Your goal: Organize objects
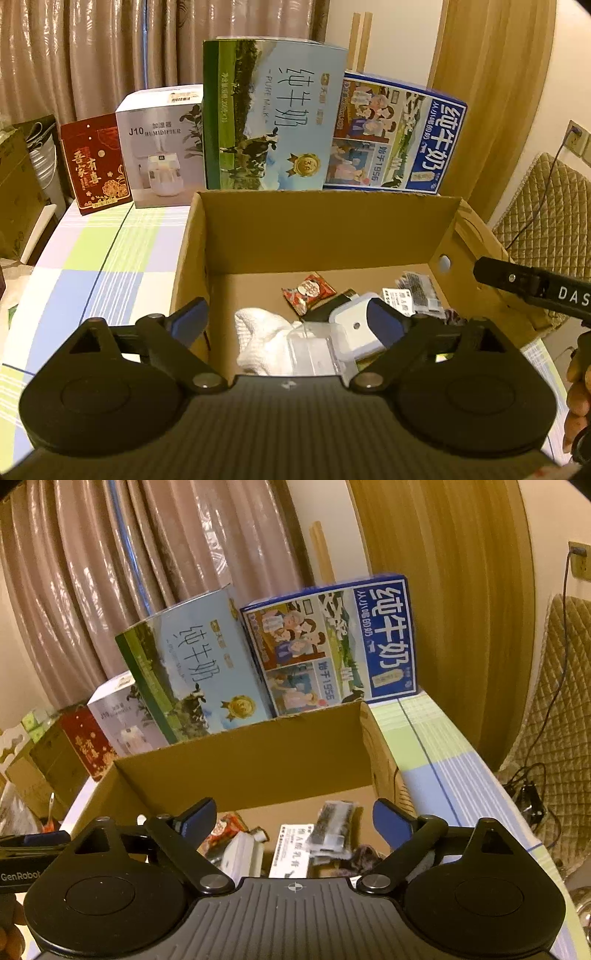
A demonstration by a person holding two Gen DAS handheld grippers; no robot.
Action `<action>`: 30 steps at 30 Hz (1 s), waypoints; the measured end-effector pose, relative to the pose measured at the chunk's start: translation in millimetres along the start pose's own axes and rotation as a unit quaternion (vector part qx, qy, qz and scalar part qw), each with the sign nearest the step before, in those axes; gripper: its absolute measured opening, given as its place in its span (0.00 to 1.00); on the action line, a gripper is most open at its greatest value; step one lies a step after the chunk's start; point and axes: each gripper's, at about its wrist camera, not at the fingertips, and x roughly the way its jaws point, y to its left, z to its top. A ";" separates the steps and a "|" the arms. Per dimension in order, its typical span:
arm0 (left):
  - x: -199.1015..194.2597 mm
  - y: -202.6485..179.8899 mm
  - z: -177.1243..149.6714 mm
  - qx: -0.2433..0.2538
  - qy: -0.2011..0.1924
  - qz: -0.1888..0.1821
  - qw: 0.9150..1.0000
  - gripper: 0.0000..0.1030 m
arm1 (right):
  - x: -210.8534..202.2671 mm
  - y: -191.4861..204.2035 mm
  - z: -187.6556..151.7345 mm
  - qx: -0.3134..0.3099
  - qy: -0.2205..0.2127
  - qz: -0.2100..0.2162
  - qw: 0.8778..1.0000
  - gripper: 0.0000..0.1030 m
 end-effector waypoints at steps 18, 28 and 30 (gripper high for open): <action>-74.9 -5.0 -36.8 0.024 -0.039 0.014 0.999 0.99 | -74.5 1.7 -31.9 -0.042 0.004 -0.013 0.999 0.98; -132.2 -10.9 -71.4 0.005 -0.059 0.030 0.998 0.99 | -117.4 0.4 -57.2 -0.065 0.017 -0.015 0.998 0.98; -142.6 -12.8 -76.3 -0.003 -0.055 0.026 0.998 0.99 | -127.6 0.2 -62.4 -0.065 0.015 -0.013 0.998 0.98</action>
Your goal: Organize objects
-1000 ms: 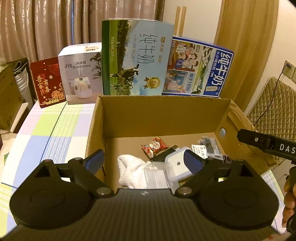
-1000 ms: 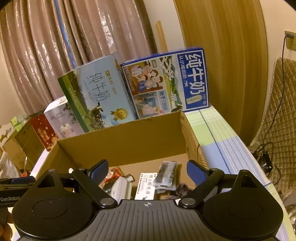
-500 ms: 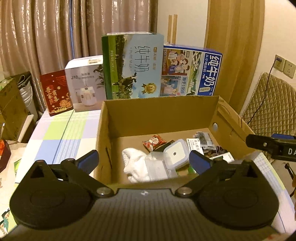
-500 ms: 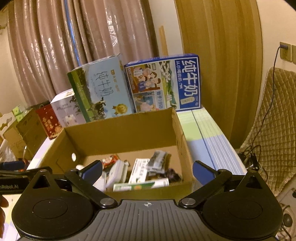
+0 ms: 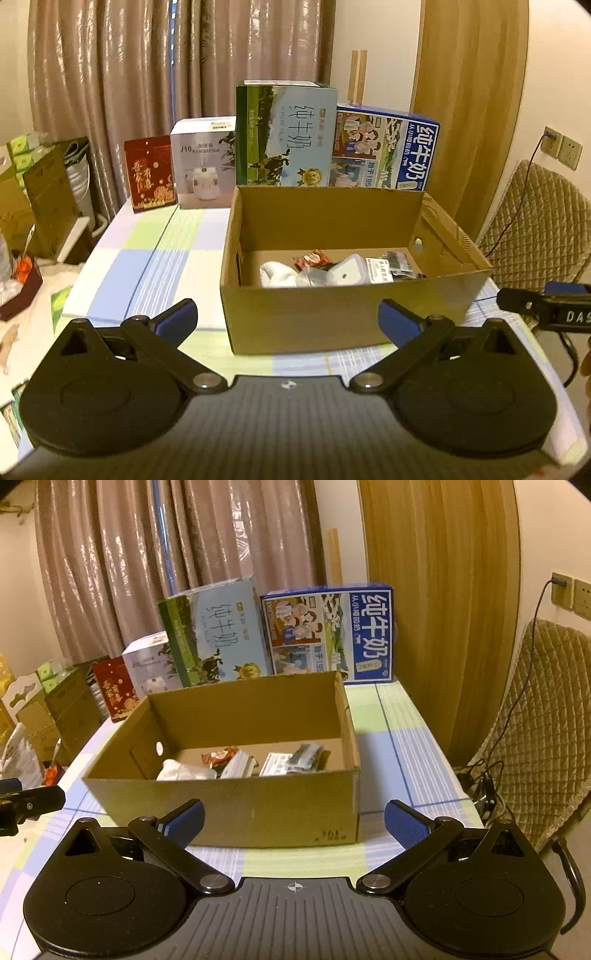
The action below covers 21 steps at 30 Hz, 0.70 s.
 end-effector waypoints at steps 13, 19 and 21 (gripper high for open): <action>-23.6 -12.8 -27.6 0.019 0.024 0.004 1.000 0.99 | -25.6 9.4 -17.5 0.010 0.008 0.001 1.000 0.98; -20.8 -8.7 -27.0 0.011 0.029 0.003 1.000 0.99 | -21.6 11.9 -21.1 -0.001 0.015 -0.003 1.000 0.98; -21.2 -7.9 -27.4 0.010 0.028 0.004 1.000 0.99 | -20.8 13.6 -21.7 -0.005 0.016 -0.003 1.000 0.98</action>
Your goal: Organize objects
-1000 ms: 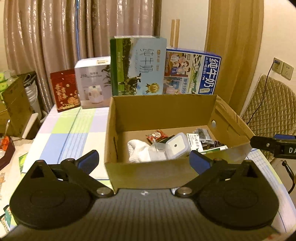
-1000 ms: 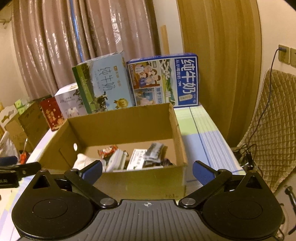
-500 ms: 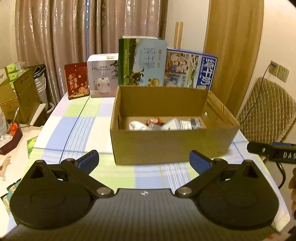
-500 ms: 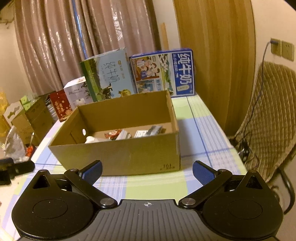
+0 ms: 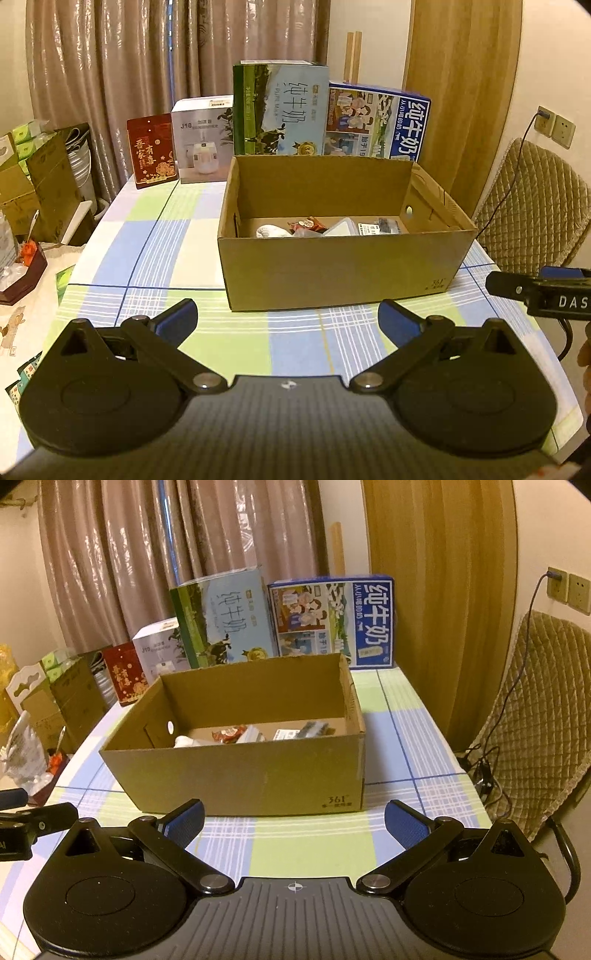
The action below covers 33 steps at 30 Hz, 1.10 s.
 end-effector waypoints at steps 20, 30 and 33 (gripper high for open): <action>5.0 -2.1 -1.7 0.005 0.015 0.003 1.000 0.99 | 6.0 18.0 -3.9 -0.040 0.006 0.011 0.999 0.98; 6.5 -1.9 -2.5 0.005 0.018 0.007 1.000 0.99 | 4.4 20.2 -4.6 -0.042 0.007 0.012 0.999 0.98; 6.6 -1.7 -2.5 0.004 0.017 0.007 1.000 0.99 | 4.5 20.5 -4.8 -0.042 0.007 0.012 0.999 0.98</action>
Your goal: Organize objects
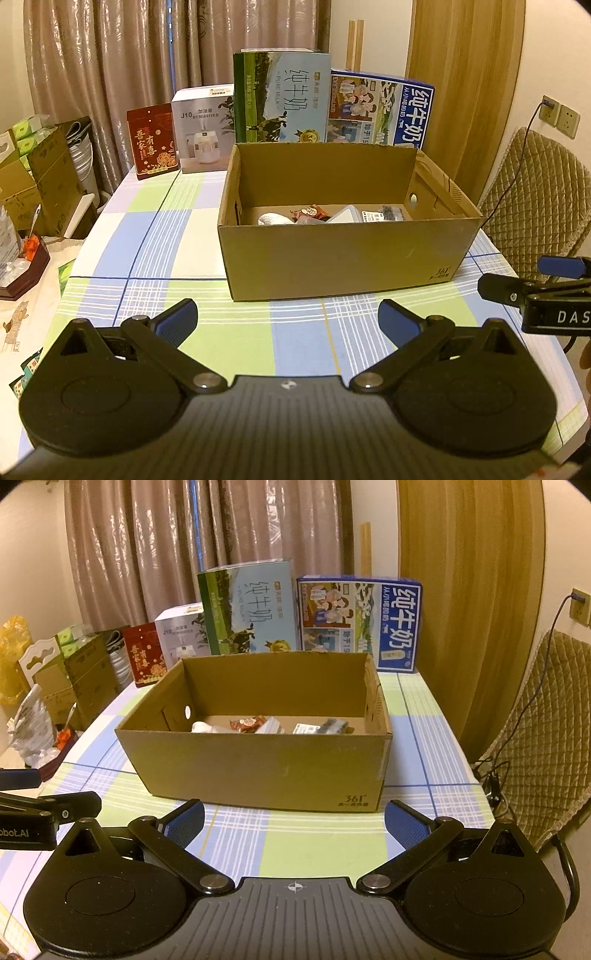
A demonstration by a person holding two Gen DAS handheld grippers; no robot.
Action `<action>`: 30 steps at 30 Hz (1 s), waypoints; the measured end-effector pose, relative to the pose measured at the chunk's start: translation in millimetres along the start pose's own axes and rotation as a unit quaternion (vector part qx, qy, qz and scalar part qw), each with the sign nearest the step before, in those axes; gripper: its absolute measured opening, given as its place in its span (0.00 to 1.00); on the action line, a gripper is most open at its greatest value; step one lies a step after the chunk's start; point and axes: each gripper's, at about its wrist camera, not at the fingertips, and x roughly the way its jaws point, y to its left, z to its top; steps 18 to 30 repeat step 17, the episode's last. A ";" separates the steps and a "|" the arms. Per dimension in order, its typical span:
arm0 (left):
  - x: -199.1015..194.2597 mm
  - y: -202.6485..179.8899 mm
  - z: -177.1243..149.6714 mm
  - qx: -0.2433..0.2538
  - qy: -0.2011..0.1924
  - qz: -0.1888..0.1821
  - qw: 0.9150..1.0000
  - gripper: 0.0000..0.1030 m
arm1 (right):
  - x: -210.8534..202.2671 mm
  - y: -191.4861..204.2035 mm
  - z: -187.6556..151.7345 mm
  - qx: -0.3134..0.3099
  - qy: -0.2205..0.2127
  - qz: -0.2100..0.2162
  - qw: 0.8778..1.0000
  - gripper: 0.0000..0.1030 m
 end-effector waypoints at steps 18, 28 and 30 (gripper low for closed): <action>-2.9 0.4 1.5 -0.001 -0.010 0.005 1.000 0.99 | 0.5 1.3 -0.8 -0.001 0.000 0.000 1.000 0.98; -2.9 0.4 1.5 -0.001 -0.010 0.005 1.000 0.99 | 0.5 1.3 -0.8 -0.001 0.000 0.000 1.000 0.98; -2.9 0.4 1.5 -0.001 -0.010 0.005 1.000 0.99 | 0.5 1.3 -0.8 -0.001 0.000 0.000 1.000 0.98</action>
